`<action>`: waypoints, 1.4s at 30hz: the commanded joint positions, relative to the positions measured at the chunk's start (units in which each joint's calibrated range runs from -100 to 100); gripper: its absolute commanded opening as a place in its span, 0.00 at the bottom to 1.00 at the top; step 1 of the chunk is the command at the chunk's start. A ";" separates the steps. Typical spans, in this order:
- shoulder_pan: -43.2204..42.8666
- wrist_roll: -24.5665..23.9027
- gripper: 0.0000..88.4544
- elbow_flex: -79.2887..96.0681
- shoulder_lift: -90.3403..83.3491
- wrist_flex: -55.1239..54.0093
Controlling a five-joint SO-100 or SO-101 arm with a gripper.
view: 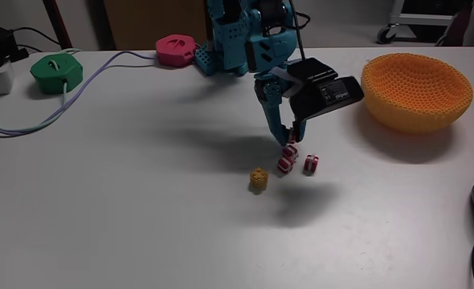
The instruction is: Place cube pieces into the yellow basket
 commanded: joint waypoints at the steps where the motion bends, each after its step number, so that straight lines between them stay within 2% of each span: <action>1: -1.47 1.03 0.00 -14.36 -8.90 19.51; 4: -9.02 -2.20 0.00 -23.51 -9.94 30.37; 7: -19.55 -8.35 0.00 -26.78 -9.37 31.50; 9: -26.82 -13.58 0.00 -25.72 -8.80 27.33; 13: -36.98 -21.05 0.00 -18.98 -6.53 9.08; 15: -39.21 -22.71 0.00 -19.36 -3.59 5.35; 19: -40.52 -23.35 0.00 -24.85 1.05 4.48; 22: -41.26 -22.66 0.10 -26.78 2.66 2.48; 23: -41.54 -22.56 0.16 -27.55 3.13 2.39; 24: -41.92 -22.03 0.24 -28.22 3.41 2.22; 26: -42.38 -21.54 0.49 -27.65 3.51 -0.04; 27: -42.75 -22.37 0.56 -26.97 3.32 -1.17; 31: -43.50 -24.42 0.52 -26.49 2.75 0.48; 33: -41.36 -21.88 0.49 -28.22 2.18 6.82; 35: -36.14 -16.12 0.43 -33.42 1.05 18.38; 38: -23.74 -4.64 0.40 -43.05 -0.09 37.23; 39: -19.83 -2.34 0.39 -43.92 -0.66 41.49; 42: -6.78 4.54 0.39 -40.74 -2.55 46.79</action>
